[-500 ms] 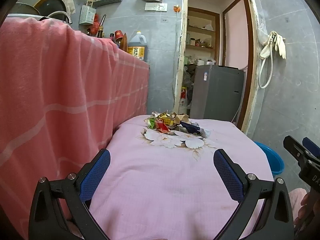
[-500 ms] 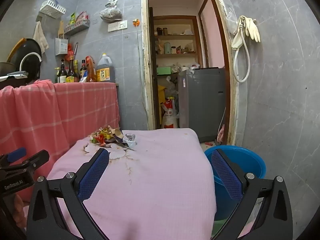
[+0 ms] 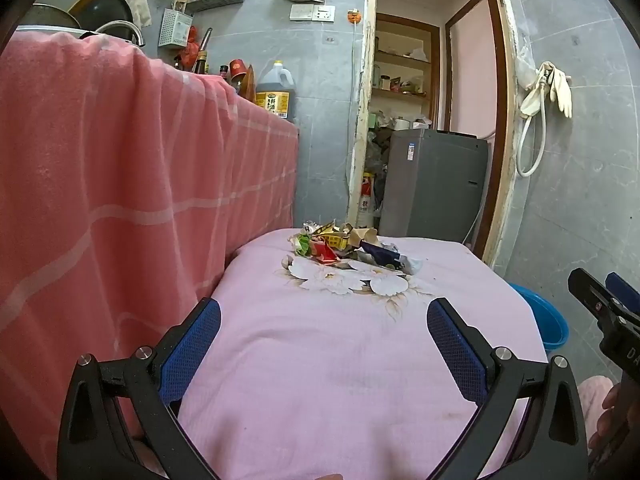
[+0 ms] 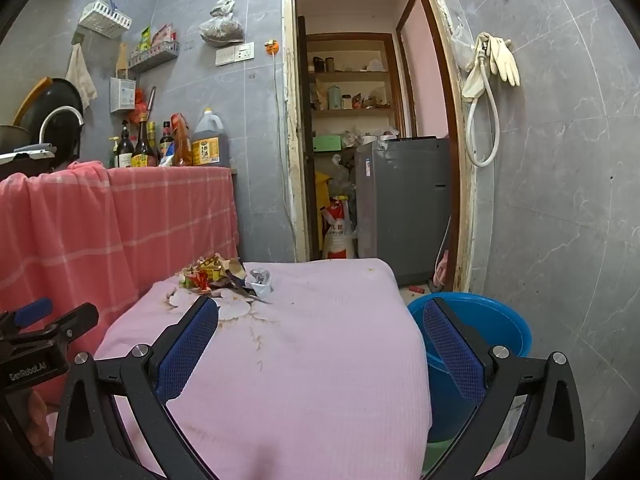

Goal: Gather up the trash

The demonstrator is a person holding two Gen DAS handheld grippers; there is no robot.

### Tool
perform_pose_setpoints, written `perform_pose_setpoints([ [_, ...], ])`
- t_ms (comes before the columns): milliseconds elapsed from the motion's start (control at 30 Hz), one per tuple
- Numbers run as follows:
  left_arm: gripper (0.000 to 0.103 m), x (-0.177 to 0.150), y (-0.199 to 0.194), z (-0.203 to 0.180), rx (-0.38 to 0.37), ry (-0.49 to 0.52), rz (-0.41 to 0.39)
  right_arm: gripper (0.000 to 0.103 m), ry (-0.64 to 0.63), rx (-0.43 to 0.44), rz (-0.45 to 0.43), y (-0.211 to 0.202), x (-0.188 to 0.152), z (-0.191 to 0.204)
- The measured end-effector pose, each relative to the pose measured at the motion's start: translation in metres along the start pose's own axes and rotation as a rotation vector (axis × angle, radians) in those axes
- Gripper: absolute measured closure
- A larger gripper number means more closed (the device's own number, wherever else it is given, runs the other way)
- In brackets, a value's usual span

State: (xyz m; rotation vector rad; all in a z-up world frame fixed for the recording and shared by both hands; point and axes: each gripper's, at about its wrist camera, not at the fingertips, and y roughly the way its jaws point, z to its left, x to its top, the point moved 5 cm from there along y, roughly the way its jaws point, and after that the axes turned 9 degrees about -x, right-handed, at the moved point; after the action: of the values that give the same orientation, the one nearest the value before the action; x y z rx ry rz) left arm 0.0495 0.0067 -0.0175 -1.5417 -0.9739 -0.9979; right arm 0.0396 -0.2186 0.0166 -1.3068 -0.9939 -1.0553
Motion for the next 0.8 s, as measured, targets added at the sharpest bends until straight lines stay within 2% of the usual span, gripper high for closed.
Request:
perform_pose_setpoints([
  [800,0.002,-0.0033,0.0026,-0.0034,0.005,0.009,0.001,0.0,0.0,0.002,-0.003,-0.0006,0.0,-0.0001],
])
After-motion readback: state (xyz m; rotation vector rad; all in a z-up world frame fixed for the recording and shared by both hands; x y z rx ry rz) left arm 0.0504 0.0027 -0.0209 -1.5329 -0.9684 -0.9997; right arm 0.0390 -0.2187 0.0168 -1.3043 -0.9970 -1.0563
